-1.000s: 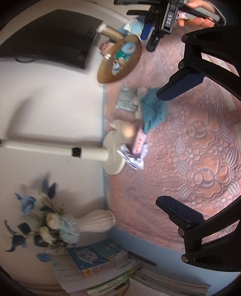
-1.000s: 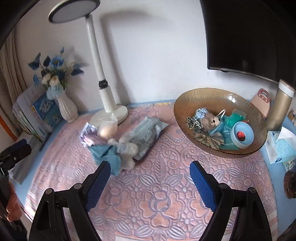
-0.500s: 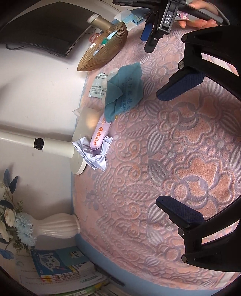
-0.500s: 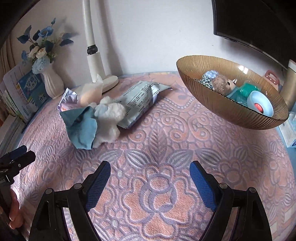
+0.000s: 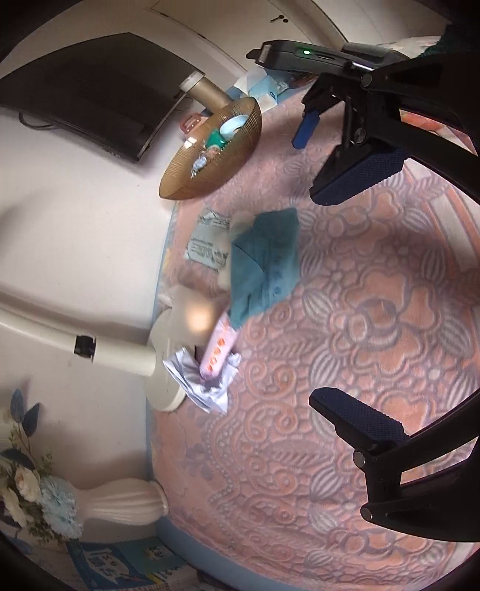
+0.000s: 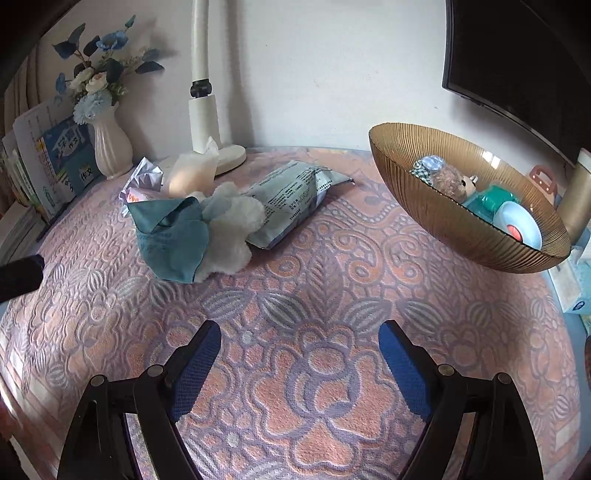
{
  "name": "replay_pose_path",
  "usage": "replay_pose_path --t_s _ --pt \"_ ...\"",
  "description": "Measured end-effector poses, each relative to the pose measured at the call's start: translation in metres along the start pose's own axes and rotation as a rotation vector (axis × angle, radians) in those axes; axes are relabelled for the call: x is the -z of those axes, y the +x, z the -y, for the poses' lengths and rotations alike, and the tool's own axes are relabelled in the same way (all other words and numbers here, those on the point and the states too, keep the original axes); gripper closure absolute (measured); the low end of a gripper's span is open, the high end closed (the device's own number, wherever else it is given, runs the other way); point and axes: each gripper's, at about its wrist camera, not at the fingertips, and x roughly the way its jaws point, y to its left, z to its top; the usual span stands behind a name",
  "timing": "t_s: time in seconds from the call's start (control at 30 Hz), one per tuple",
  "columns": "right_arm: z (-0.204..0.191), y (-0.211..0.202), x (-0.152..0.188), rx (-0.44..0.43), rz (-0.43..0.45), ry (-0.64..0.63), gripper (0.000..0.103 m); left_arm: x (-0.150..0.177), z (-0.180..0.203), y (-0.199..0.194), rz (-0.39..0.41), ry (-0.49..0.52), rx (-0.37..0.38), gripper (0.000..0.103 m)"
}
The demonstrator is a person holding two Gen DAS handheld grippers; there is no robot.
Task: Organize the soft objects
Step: 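Move both tools back over the remaining pile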
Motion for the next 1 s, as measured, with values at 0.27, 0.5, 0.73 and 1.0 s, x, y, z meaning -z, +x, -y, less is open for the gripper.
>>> replay_pose_path --t_s 0.27,0.5,0.73,1.0 --pt "-0.011 -0.010 0.002 0.024 0.054 -0.052 0.017 -0.025 -0.001 0.065 -0.071 -0.122 0.040 0.018" --pt "-0.011 -0.013 0.004 0.002 0.063 -0.058 0.017 -0.025 -0.003 0.088 -0.100 -0.123 0.019 0.088" --pt "-0.007 -0.013 0.005 -0.019 0.060 -0.045 0.017 -0.007 -0.011 0.047 -0.028 -0.095 0.013 0.093" --pt "-0.016 -0.009 0.004 -0.009 0.016 -0.084 0.017 -0.002 -0.001 0.038 -0.113 0.018 0.008 0.042"
